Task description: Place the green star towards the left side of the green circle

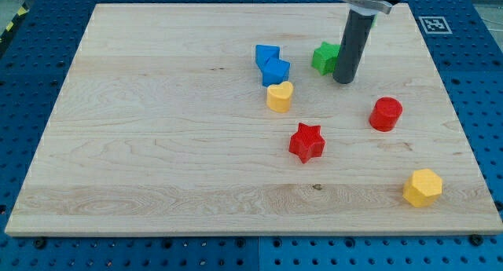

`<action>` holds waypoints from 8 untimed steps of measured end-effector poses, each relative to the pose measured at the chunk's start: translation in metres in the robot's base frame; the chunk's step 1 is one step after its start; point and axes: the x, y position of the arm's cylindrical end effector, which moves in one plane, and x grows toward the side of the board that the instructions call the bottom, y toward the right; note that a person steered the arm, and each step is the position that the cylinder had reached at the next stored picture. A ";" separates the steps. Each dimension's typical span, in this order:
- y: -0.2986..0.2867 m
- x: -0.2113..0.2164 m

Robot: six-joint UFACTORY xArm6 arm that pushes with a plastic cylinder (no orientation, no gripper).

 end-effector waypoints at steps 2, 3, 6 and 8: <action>0.001 -0.022; 0.001 -0.024; -0.012 -0.009; -0.030 -0.038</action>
